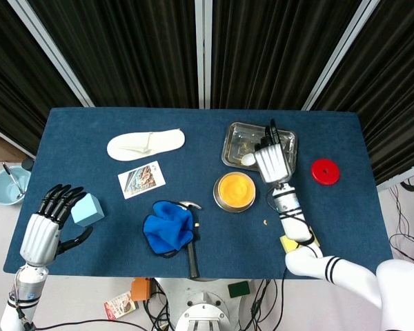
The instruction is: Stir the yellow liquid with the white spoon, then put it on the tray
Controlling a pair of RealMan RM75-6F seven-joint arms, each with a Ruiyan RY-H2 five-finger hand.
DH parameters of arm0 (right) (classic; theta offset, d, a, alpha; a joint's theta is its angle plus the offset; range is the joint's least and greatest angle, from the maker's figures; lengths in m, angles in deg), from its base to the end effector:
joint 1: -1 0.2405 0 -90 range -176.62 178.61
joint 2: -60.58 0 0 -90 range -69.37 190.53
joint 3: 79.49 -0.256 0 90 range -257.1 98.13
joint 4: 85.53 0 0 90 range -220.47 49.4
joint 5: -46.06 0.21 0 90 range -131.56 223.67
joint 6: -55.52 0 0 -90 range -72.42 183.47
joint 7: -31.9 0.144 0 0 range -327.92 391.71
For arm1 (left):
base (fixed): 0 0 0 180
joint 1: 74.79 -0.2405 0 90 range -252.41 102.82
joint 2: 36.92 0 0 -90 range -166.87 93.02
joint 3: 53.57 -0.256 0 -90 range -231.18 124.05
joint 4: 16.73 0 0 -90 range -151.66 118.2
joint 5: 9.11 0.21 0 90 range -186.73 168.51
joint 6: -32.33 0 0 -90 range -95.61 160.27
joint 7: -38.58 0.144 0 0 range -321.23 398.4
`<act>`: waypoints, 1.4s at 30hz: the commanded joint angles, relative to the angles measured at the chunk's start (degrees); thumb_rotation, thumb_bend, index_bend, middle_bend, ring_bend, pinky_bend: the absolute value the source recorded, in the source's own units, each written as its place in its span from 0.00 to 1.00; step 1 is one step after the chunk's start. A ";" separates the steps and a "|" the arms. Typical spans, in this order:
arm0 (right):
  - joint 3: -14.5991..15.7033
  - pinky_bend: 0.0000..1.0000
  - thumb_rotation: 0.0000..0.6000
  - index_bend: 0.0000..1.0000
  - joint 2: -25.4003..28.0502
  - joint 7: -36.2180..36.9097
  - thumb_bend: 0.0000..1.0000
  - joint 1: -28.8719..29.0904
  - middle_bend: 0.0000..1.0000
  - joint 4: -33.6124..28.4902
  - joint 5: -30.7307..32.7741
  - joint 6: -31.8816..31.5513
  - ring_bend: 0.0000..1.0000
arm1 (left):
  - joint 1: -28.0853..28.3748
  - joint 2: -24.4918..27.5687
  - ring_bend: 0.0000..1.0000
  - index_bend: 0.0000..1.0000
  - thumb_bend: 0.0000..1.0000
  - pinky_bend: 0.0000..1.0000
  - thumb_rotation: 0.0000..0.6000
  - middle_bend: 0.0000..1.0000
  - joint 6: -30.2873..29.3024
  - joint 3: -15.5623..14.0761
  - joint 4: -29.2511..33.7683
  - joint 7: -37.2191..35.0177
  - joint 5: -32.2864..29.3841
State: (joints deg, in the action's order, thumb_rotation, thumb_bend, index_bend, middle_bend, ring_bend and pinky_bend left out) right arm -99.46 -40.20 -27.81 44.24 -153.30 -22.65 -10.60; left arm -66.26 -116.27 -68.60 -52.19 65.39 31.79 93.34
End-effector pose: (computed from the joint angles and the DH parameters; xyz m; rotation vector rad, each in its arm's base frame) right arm -0.1309 -0.3893 -0.0061 1.6234 -0.1737 0.5871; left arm -0.2559 0.1825 0.1082 -1.4330 -0.7329 -1.4359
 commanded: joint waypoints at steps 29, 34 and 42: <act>-6.68 0.00 1.00 0.56 -16.08 7.01 0.39 12.19 0.31 30.78 26.57 16.78 0.10 | -1.09 0.35 0.11 0.17 0.17 0.12 1.00 0.16 -0.06 -0.35 -0.34 -0.44 -0.93; -5.83 0.00 1.00 0.47 -11.47 7.86 0.39 9.78 0.29 22.42 25.34 13.81 0.09 | -0.81 0.75 0.11 0.17 0.17 0.12 1.00 0.16 0.21 -0.23 -0.22 -0.17 -0.69; -3.86 0.00 1.00 0.35 7.93 7.62 0.39 -0.16 0.26 -9.44 23.80 4.23 0.07 | 0.08 3.47 0.11 0.17 0.17 0.12 1.00 0.16 1.68 0.47 2.10 1.61 -1.01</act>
State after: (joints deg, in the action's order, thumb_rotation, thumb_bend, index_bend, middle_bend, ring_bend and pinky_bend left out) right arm -104.78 -43.70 -20.47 50.40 -146.24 2.36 -0.61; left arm -66.30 -113.10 -67.17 -51.85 67.20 33.18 92.53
